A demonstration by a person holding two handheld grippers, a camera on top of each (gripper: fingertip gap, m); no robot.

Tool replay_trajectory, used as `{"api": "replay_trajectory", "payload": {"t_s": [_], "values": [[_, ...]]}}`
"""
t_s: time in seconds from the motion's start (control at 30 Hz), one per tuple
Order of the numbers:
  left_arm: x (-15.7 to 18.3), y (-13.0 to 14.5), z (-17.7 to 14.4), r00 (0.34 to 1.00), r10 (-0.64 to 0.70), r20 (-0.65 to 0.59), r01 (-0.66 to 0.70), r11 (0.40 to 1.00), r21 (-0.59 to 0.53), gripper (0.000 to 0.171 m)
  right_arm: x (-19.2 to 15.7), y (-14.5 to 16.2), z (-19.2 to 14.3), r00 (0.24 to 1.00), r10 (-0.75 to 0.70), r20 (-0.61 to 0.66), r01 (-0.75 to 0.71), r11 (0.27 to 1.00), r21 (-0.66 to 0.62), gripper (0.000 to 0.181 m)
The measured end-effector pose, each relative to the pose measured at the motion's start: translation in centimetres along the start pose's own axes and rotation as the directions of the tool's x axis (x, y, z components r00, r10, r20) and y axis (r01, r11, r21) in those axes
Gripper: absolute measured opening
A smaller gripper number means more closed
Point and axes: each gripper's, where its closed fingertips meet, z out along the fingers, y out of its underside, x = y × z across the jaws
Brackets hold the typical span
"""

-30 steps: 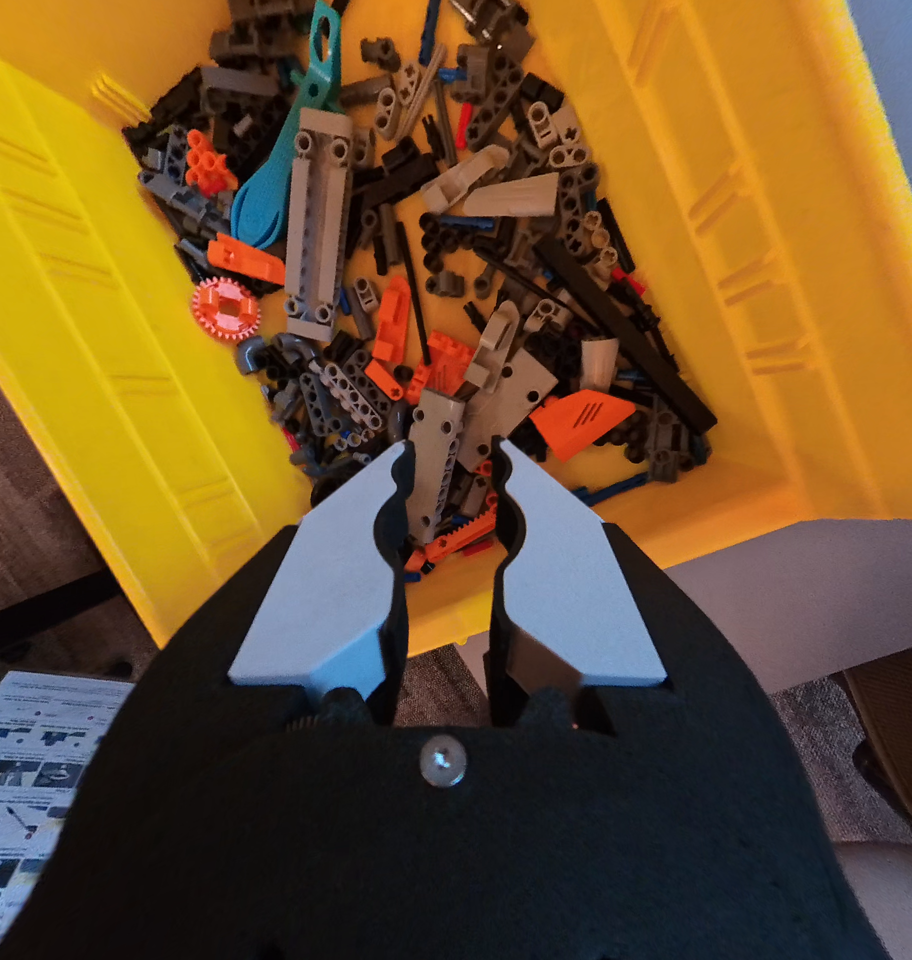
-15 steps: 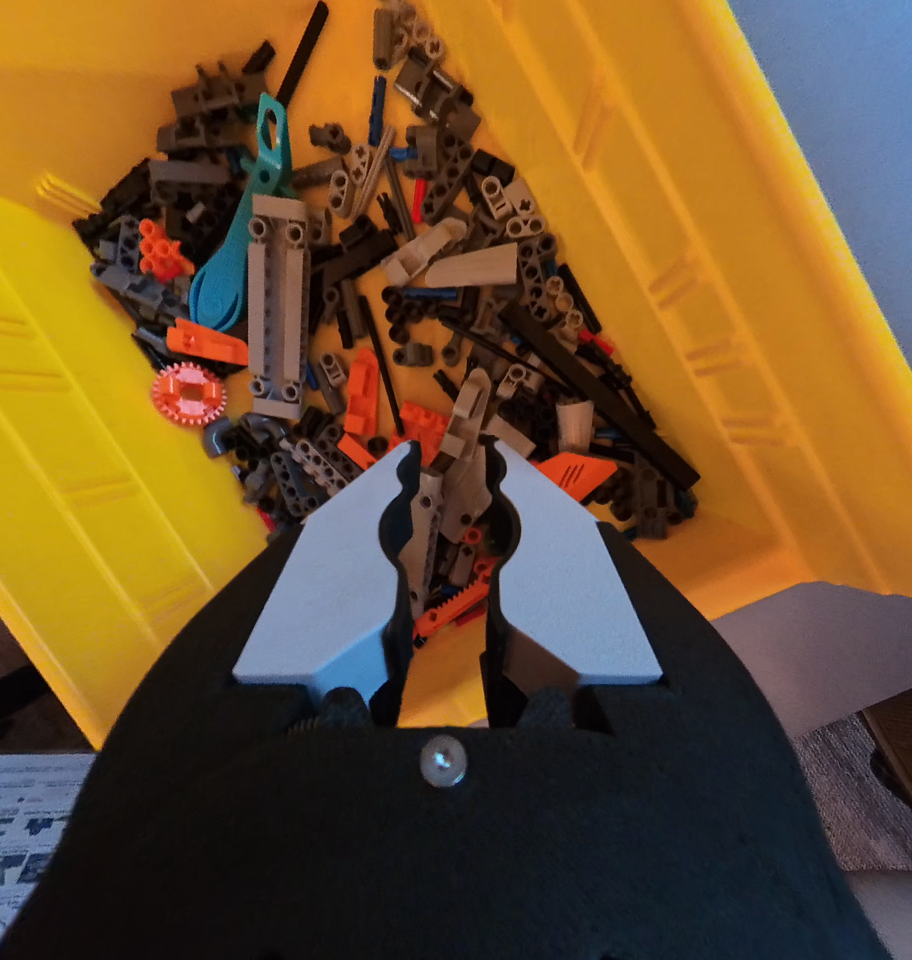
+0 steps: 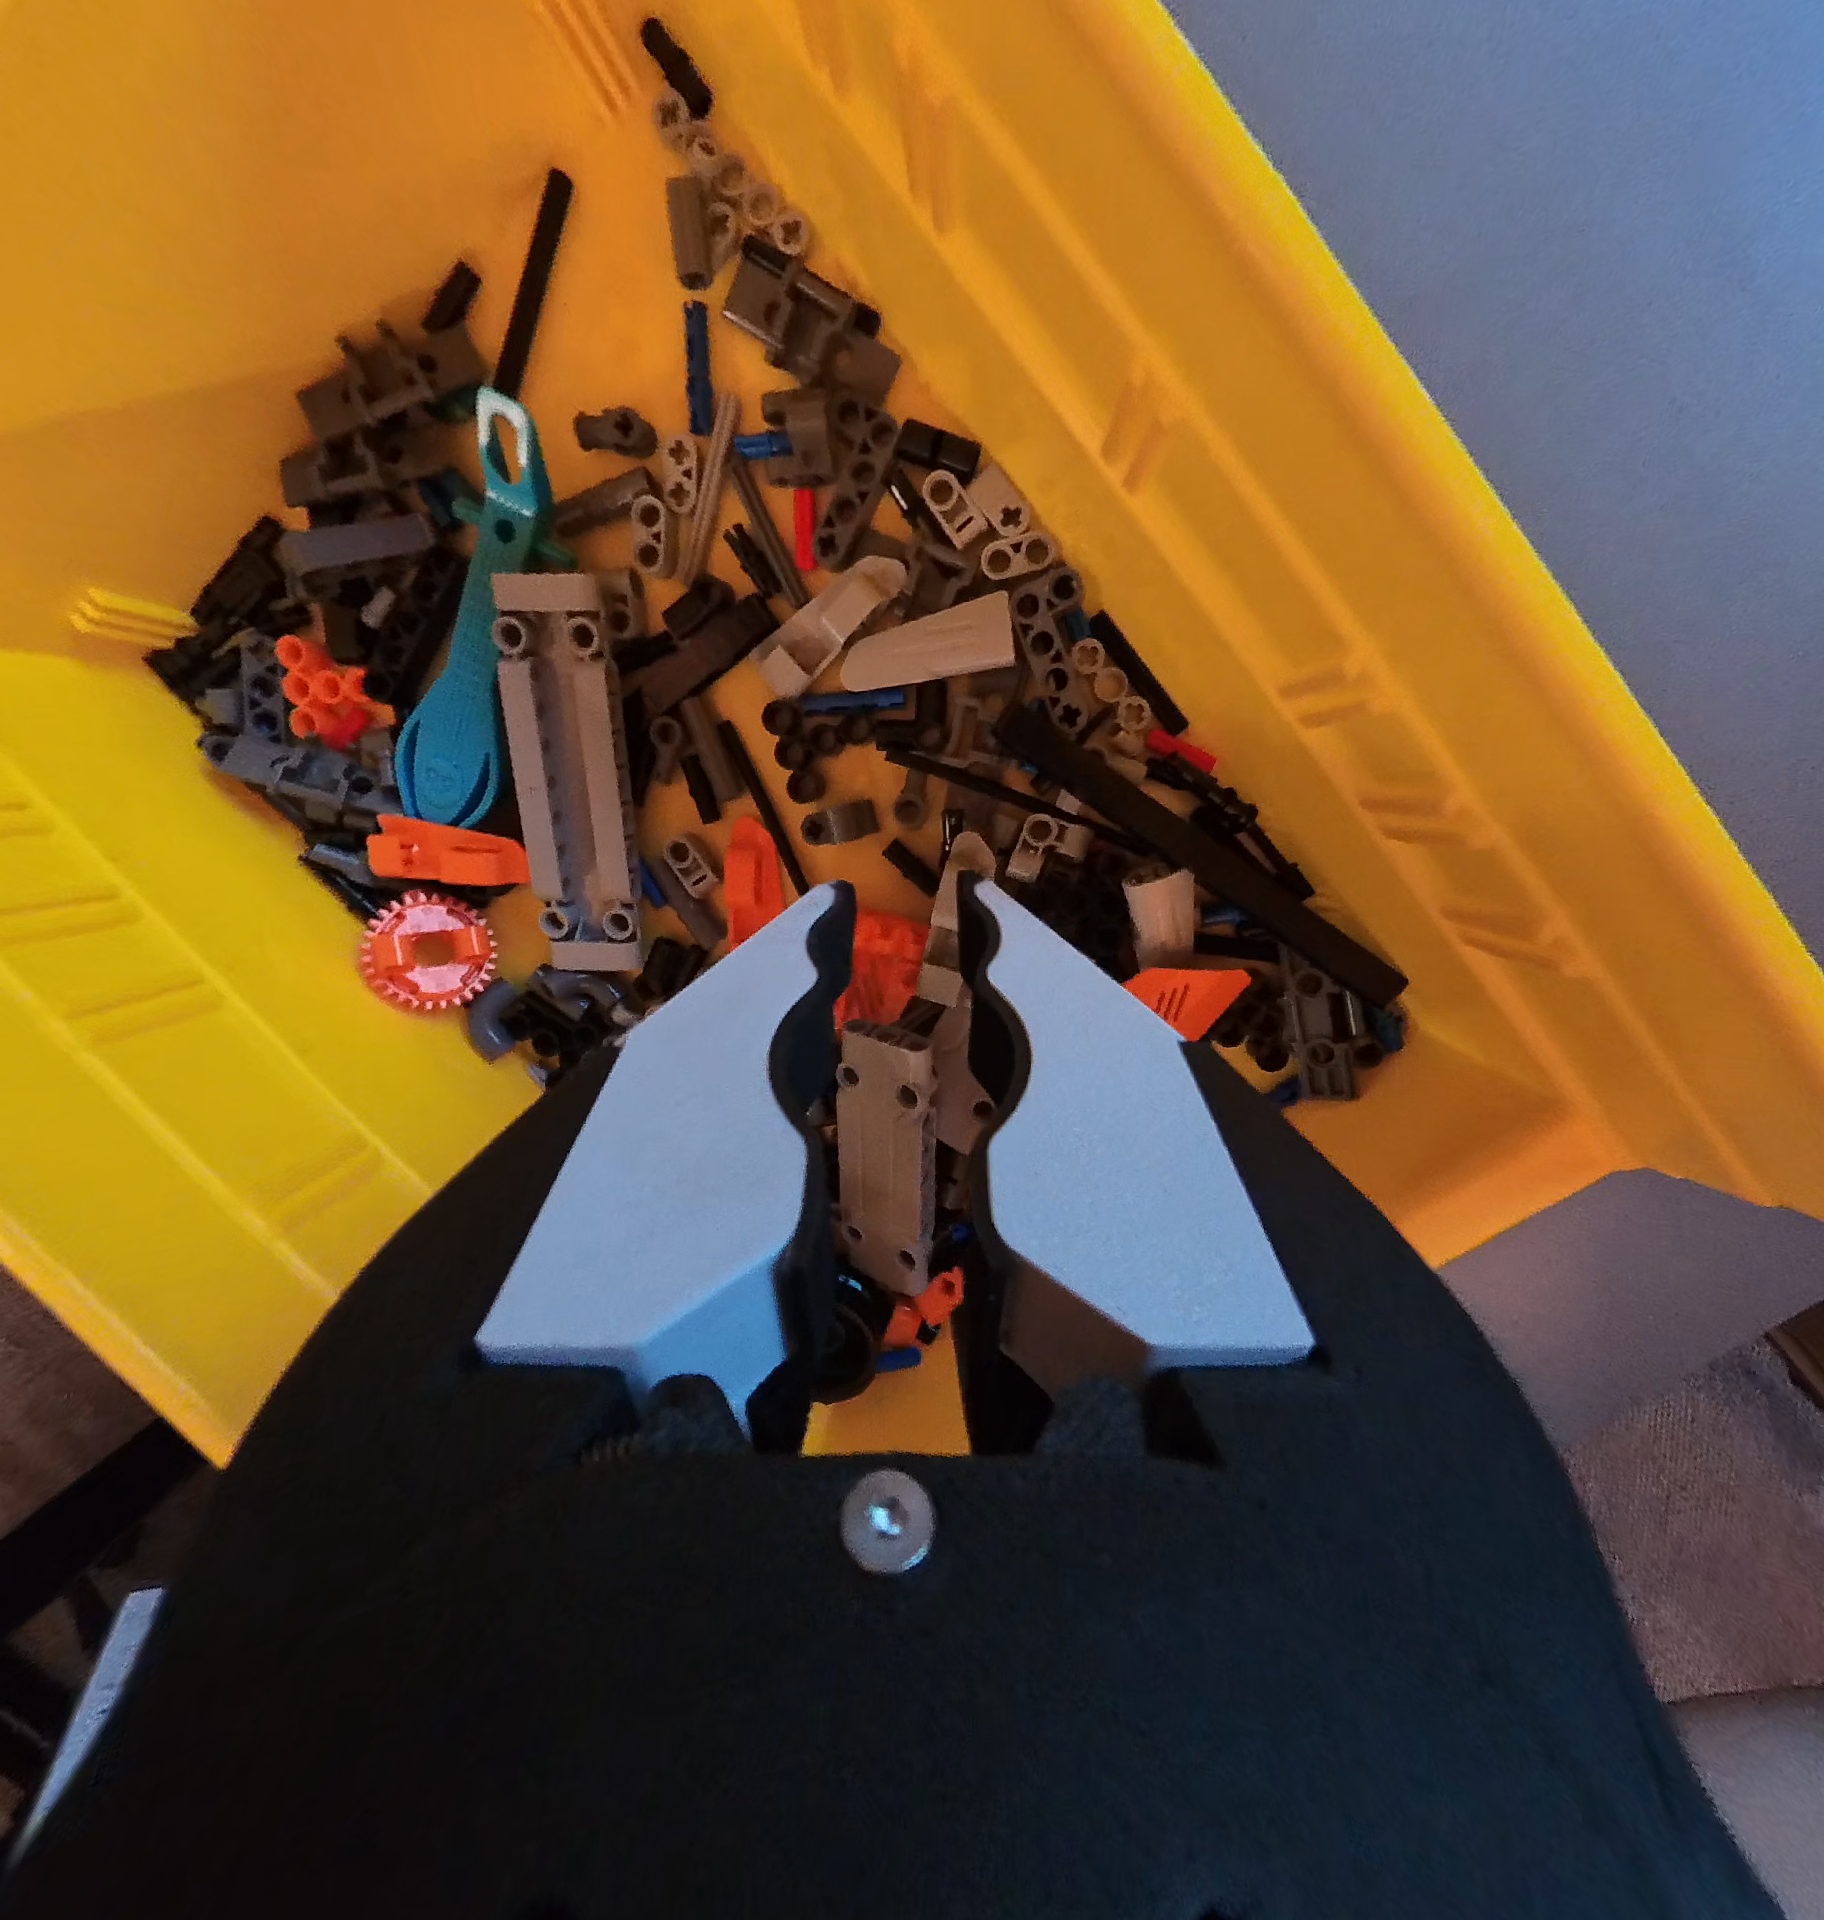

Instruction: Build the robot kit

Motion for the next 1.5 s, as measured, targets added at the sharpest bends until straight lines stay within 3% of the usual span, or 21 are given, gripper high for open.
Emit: {"api": "replay_trajectory", "payload": {"t_s": [0.2,0.57,1.07,1.2,1.33,1.5], "values": [[0.5,-0.1,1.1,0.998,0.047,-0.05,-0.05,0.997,-0.059,0.013,0.0,0.0,0.0,1.0,-0.004,-0.002,0.004,1.0,0.0,0.016],[1.4,1.2,2.7,0.983,0.009,-0.182,-0.031,0.993,-0.115,0.019,0.0,0.0,0.0,1.0,0.011,0.006,-0.011,1.0,-0.001,0.016],[0.4,2.3,2.1,0.987,-0.048,-0.15,0.032,0.993,-0.112,0.011,0.0,0.0,0.0,1.0,0.02,0.009,-0.02,1.0,-0.001,0.017],[-0.4,1.6,0.9,0.992,-0.059,-0.111,0.053,0.997,-0.052,0.01,0.0,0.0,0.0,1.0,0.018,0.008,-0.018,1.0,-0.001,0.017],[-1.4,-0.7,-1.7,0.997,-0.058,-0.048,0.062,0.994,0.094,0.01,0.0,0.0,0.0,1.0,0.019,0.009,-0.019,1.0,-0.001,0.017],[-0.7,-7.1,-7.1,0.993,-0.117,-0.023,0.118,0.93,0.347,0.009,0.0,0.0,0.0,1.0,0.01,0.002,-0.01,1.0,-0.001,0.017]]}}
